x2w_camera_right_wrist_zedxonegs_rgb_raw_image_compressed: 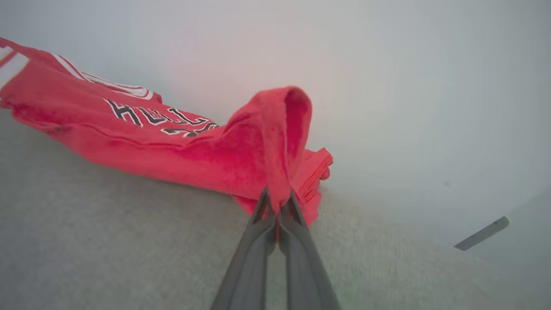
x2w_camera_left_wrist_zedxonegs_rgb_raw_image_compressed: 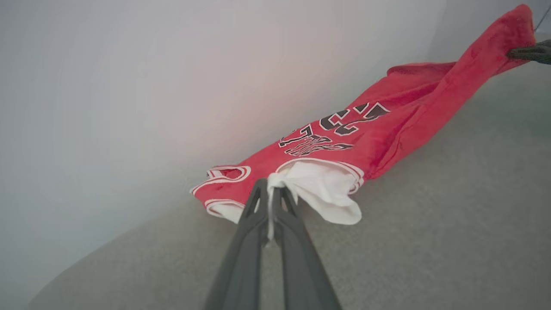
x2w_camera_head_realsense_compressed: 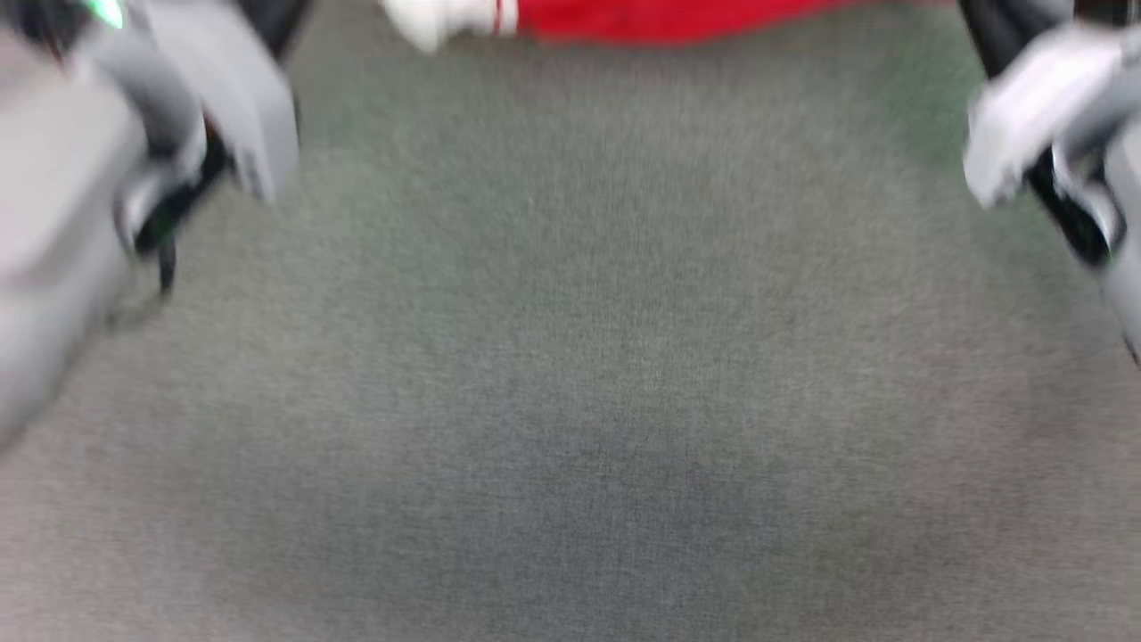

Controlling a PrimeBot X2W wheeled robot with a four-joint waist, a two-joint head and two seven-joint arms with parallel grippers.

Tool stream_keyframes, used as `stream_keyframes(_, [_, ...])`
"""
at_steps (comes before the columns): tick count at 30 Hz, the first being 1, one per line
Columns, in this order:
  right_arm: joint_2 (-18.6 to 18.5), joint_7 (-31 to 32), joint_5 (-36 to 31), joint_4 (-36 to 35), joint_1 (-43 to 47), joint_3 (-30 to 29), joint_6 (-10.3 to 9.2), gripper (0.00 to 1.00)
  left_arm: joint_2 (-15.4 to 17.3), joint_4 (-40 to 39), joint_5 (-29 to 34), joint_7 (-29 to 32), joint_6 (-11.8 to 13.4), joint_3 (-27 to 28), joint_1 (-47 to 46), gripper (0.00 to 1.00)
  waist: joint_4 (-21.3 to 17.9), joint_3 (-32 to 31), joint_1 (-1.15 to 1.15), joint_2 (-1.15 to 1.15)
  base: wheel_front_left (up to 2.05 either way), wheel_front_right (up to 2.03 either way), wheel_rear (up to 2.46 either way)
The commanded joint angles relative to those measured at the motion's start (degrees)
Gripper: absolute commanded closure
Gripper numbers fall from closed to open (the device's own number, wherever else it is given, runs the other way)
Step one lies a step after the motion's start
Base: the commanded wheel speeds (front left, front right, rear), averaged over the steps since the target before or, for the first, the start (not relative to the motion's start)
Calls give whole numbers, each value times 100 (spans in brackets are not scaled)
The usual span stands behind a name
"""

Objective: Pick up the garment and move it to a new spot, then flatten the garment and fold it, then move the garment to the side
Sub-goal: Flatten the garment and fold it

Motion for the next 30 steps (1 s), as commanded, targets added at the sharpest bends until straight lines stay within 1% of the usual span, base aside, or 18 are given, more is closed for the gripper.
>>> stream_keyframes(1, [-191,51,208,-202,349,147,-6,100,136,-162,-34,11,13,-10,365,100,-16,-928,0,0,0,0,0])
stream_keyframes(3, [-482,129,542,-578,774,302,-6,100,299,-464,-58,36,21,-15,799,100,-25,-1132,0,0,0,0,0])
stream_keyframes(6, [-945,208,938,-1085,1422,513,-6,100,544,-980,-91,59,223,-14,1479,100,-22,-1426,0,0,0,0,0])
stream_keyframes(9, [-1312,226,1223,-1554,2016,632,-6,100,819,-1680,-152,121,569,-18,2158,100,-22,-1640,0,0,0,0,0])
stream_keyframes(13, [-1712,183,1442,-2025,2789,637,-6,100,1172,-2694,-233,201,1157,-20,3021,100,6,-1852,0,0,0,0,0])
stream_keyframes(18, [-2037,172,1562,-2529,3690,487,-6,100,1569,-3772,-346,312,1873,-16,3955,100,59,-1996,0,0,0,0,0])
stream_keyframes(22, [-2224,201,1527,-2846,4343,281,-6,100,1812,-4479,-632,275,2380,-18,4619,100,98,-2059,0,0,0,0,0])
stream_keyframes(26, [-2347,260,1442,-3178,4966,44,-6,100,1959,-5011,-978,229,2766,-19,5251,100,134,-2083,0,0,0,0,0])
stream_keyframes(28, [-2388,326,1478,-3370,5292,-76,-6,100,1981,-5217,-1186,183,2958,-20,5535,100,172,-2080,0,0,0,0,0])
stream_keyframes(30, [-2478,396,1410,-3521,5576,-202,-6,100,2011,-5371,-1395,141,3092,-21,5812,100,209,-2074,0,0,0,0,0])
